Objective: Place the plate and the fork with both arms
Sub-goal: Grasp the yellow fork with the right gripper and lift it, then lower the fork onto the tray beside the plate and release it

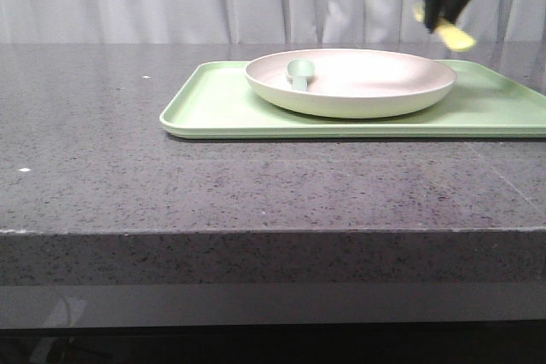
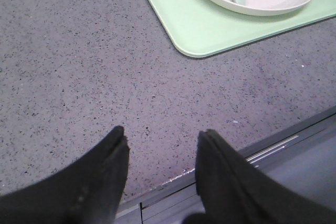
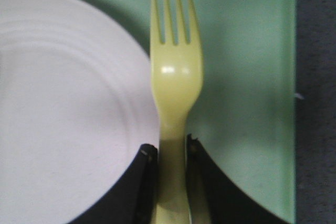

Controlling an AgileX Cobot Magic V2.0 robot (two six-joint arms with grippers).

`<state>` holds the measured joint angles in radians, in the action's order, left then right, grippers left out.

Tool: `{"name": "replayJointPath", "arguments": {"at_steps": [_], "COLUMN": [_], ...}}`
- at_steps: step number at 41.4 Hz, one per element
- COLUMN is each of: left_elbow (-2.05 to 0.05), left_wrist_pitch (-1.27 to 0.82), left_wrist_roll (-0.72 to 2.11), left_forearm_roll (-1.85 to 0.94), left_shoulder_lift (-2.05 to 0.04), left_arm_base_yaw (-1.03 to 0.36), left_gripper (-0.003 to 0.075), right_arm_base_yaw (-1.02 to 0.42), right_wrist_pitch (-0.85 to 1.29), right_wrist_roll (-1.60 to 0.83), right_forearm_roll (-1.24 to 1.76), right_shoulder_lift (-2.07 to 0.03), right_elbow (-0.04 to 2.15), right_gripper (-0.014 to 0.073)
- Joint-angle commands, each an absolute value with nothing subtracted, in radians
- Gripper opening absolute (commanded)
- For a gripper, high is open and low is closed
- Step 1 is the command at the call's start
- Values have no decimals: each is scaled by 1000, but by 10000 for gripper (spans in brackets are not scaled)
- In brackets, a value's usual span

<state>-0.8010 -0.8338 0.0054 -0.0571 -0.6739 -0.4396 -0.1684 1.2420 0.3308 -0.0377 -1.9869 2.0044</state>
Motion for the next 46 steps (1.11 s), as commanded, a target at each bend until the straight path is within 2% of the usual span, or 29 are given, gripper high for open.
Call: {"name": "replayJointPath", "arguments": {"at_steps": [1, 10, 25, 38, 46], "left_elbow": [-828, -828, -828, -828, -828], "left_wrist_pitch": [-766, -766, -766, -766, -766], "left_wrist_roll": [9, 9, 9, 9, 9], "left_forearm_roll": [-63, -63, -63, -63, -63], "left_shoulder_lift": [-673, -673, -673, -673, -673], "left_arm_base_yaw": [-444, -444, -444, -444, -444], "left_gripper": [302, 302, 302, 302, 302], "right_arm_base_yaw": [-112, -25, -16, -16, -16], "right_wrist_pitch": [1295, 1316, 1341, 1338, 1321], "right_wrist_roll": [288, 162, 115, 108, 108], "right_forearm_roll": [-37, 98, 133, 133, 133], "right_shoulder_lift": [-1930, -1957, -2046, -2062, -2045], "right_elbow": [2028, 2028, 2028, 2029, 2029], "right_gripper": [101, 101, 109, 346, 353]}}
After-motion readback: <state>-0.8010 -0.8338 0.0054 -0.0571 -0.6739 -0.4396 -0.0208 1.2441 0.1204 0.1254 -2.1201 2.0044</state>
